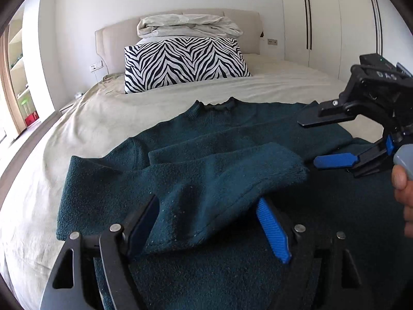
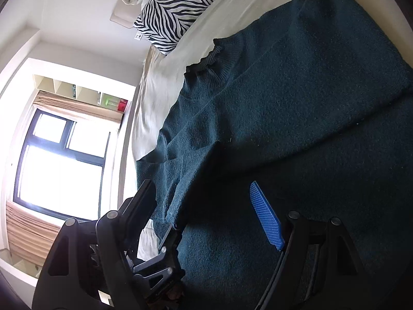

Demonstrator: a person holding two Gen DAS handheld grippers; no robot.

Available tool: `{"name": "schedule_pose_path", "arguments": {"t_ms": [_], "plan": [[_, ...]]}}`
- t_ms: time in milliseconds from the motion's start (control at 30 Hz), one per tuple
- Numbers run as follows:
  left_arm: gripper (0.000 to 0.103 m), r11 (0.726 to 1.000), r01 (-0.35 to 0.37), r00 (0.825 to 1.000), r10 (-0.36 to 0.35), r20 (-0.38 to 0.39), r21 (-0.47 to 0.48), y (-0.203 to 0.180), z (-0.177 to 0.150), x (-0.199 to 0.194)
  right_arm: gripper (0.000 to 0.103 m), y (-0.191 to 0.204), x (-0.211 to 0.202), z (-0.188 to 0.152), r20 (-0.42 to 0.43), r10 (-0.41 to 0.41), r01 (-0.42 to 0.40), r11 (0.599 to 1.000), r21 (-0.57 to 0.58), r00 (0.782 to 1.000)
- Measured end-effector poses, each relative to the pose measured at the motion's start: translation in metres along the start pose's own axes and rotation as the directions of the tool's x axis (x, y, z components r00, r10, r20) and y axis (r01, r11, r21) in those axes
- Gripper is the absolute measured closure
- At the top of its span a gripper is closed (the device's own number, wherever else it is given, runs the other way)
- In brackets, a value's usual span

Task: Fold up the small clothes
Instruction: 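Lay the held sleeve across the sweater body with the left gripper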

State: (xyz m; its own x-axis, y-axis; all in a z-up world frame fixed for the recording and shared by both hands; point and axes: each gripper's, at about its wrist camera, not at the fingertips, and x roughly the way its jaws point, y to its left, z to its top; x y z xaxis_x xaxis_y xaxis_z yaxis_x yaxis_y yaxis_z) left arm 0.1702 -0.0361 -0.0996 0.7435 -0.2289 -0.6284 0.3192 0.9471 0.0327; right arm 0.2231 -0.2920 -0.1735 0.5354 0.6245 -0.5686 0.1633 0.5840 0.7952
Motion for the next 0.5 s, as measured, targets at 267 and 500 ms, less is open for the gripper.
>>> {"name": "schedule_pose_path", "arguments": {"t_ms": [267, 500], "plan": [[0.020, 0.957, 0.075, 0.994, -0.094, -0.053, -0.279, 0.061, -0.026, 0.008, 0.028, 0.031, 0.058, -0.020, -0.134, -0.091, 0.081, 0.994, -0.079, 0.987], [0.021, 0.934, 0.107, 0.994, -0.108, 0.015, -0.340, 0.073, -0.033, -0.003, 0.085, 0.041, 0.076, -0.017, -0.145, -0.175, 0.157, 0.979, -0.129, 0.974]]}}
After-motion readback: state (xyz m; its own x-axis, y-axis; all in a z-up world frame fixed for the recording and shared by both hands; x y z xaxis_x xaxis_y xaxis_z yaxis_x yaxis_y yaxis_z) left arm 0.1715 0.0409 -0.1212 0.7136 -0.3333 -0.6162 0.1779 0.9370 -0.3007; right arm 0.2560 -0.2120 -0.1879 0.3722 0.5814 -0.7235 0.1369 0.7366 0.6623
